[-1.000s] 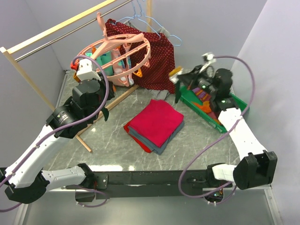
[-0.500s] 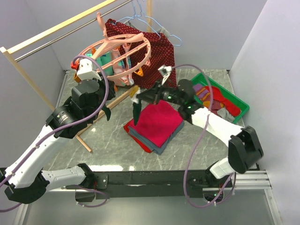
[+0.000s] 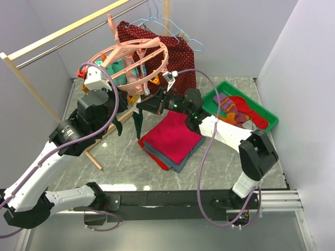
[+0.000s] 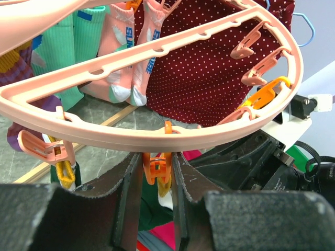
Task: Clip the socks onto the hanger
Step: Clamp the sock onto the hanger.
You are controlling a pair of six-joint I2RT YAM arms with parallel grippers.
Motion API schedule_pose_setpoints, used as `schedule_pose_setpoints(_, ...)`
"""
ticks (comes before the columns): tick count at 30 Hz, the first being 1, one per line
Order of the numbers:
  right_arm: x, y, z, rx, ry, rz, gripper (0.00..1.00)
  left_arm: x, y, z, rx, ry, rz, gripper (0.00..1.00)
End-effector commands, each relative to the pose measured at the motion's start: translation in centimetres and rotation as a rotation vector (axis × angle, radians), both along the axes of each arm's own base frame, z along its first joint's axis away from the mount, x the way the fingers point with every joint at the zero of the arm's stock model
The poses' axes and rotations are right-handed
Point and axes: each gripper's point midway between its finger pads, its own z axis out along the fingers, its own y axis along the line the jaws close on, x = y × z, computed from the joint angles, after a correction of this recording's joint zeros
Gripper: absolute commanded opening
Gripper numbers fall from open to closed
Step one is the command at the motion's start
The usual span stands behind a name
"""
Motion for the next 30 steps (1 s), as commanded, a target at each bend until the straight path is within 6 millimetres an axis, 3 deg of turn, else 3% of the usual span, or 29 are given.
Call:
schedule_pose_setpoints(1, -0.3, 0.6, 3.6, 0.093, -0.061, 0.012, 0.00, -0.1, -0.2, 0.5, -0.021, -0.018, -0.013, 0.01)
schedule_pose_setpoints(30, -0.3, 1.5, 4.8, 0.107, -0.082, 0.027, 0.00, -0.2, -0.1, 0.6, -0.008, -0.013, -0.014, 0.01)
